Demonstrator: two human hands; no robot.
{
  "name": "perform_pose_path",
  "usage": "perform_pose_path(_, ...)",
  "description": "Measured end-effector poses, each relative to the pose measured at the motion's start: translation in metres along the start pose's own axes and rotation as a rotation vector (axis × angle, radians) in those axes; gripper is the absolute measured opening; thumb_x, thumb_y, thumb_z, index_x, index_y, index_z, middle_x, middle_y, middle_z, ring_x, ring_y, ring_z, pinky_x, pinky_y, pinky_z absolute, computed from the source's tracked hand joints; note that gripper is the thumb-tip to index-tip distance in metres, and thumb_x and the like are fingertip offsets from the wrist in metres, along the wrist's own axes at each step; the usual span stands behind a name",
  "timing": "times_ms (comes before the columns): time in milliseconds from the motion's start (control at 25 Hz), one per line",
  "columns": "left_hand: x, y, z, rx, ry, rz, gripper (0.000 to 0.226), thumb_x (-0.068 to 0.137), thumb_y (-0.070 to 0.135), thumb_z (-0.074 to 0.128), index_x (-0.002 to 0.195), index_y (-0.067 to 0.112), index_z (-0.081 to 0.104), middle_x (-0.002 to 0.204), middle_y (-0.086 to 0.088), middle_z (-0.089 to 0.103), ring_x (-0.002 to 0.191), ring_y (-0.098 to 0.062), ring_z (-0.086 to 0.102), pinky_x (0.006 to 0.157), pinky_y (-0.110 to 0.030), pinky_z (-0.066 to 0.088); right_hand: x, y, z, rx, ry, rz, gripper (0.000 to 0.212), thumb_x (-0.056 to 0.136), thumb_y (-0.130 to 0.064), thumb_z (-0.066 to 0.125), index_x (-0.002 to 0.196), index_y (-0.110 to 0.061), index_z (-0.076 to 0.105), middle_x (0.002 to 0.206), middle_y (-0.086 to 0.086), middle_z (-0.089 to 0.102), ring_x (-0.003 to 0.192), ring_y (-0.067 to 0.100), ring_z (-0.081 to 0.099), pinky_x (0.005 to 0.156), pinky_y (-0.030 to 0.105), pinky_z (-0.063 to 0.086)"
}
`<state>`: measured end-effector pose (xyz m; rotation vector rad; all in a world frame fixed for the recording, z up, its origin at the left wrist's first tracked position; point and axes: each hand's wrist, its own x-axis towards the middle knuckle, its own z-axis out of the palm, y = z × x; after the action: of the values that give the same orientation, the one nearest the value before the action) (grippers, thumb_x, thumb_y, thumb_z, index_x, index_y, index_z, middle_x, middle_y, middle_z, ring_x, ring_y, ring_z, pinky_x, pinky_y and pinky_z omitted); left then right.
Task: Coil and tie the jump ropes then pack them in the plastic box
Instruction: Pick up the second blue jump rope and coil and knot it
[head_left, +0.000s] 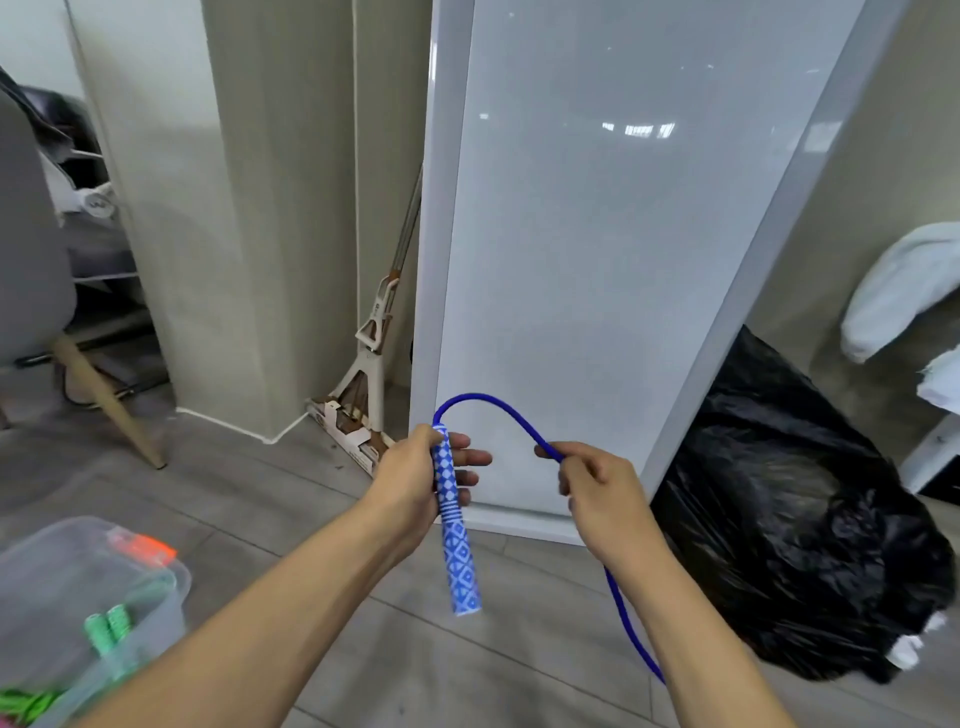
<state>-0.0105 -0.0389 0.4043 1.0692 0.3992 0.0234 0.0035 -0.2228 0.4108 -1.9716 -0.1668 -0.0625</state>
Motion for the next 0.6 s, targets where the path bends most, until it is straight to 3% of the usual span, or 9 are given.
perform_pose_path(80, 0.002, 0.001, 0.001, -0.059, -0.043, 0.044, 0.030, 0.107, 0.019, 0.037, 0.111, -0.004, 0.056, 0.101, -0.022, 0.075, 0.082, -0.032, 0.072, 0.063, -0.037, 0.059, -0.004, -0.002, 0.012, 0.027, -0.078, -0.007, 0.026, 0.098, -0.006, 0.049, 0.110, -0.019, 0.068, 0.070, -0.001, 0.070, 0.045, 0.011, 0.043, 0.047, 0.021, 0.037)
perform_pose_path(200, 0.007, -0.001, -0.002, -0.075, -0.007, 0.092, 0.030, 0.108, 0.024, 0.038, 0.121, 0.001, 0.054, 0.115, -0.019, 0.071, 0.097, -0.036, 0.072, 0.076, -0.045, 0.062, -0.013, 0.000, 0.024, 0.047, -0.179, 0.026, 0.016, 0.097, -0.008, 0.054, 0.103, -0.019, 0.064, 0.076, 0.000, 0.076, 0.044, 0.014, 0.046, 0.045, 0.020, 0.040)
perform_pose_path(440, 0.005, 0.001, -0.002, -0.177, -0.104, 0.038, 0.033, 0.107, 0.029, 0.039, 0.127, 0.006, 0.052, 0.106, -0.026, 0.073, 0.095, -0.041, 0.073, 0.079, -0.050, 0.061, -0.020, 0.001, 0.039, -0.089, -0.268, -0.032, 0.016, 0.093, -0.017, 0.061, 0.090, -0.028, 0.072, 0.067, -0.003, 0.072, 0.047, 0.003, 0.051, 0.050, 0.014, 0.037)
perform_pose_path(600, 0.006, 0.006, -0.004, -0.207, -0.041, 0.048, 0.029, 0.107, 0.029, 0.042, 0.127, 0.011, 0.052, 0.103, -0.025, 0.073, 0.093, -0.039, 0.074, 0.079, -0.049, 0.061, -0.021, 0.005, 0.037, -0.207, -0.342, -0.030, 0.013, 0.095, -0.026, 0.059, 0.091, -0.033, 0.070, 0.070, -0.001, 0.072, 0.054, 0.002, 0.054, 0.049, 0.013, 0.038)
